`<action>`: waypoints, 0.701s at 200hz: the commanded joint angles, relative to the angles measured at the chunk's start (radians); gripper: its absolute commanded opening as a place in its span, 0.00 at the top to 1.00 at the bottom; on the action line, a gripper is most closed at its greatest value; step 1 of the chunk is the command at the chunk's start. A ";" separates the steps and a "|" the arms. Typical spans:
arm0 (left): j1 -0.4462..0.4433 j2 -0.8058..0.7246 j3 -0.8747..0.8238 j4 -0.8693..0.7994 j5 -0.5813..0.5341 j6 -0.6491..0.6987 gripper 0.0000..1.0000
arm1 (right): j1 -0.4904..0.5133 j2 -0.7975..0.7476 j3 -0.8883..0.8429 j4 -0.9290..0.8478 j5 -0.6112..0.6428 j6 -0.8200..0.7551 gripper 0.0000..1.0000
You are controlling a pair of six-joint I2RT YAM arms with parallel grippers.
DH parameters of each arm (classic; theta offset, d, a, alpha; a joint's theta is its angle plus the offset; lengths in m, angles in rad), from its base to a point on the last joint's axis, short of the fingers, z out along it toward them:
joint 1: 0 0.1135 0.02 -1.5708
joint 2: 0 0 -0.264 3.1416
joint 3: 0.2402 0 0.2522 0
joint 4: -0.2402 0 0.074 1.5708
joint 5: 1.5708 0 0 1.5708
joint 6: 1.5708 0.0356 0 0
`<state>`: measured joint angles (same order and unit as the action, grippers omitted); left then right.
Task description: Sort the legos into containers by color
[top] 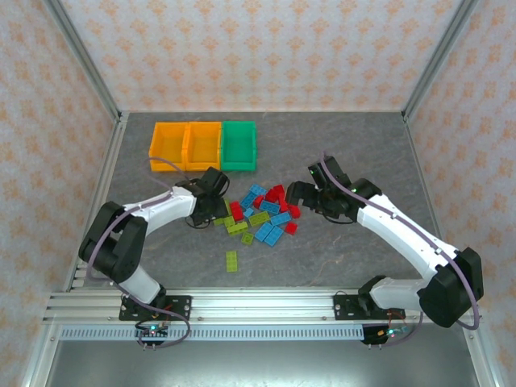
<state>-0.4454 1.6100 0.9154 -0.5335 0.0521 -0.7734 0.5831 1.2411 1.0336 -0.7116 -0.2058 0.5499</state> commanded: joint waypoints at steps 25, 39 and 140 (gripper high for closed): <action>0.000 0.047 -0.024 0.026 -0.010 0.020 0.45 | 0.014 0.024 0.026 -0.038 0.025 0.023 0.01; 0.000 0.049 -0.037 0.030 -0.016 0.018 0.48 | 0.019 0.026 0.029 -0.039 0.028 0.024 0.01; 0.043 -0.150 -0.023 0.008 -0.080 0.049 0.90 | 0.034 0.021 0.066 -0.054 0.031 0.035 0.01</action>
<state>-0.4324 1.5982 0.8707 -0.4709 0.0399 -0.7528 0.6086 1.2747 1.0660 -0.7341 -0.2054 0.5690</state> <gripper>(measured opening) 0.156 0.994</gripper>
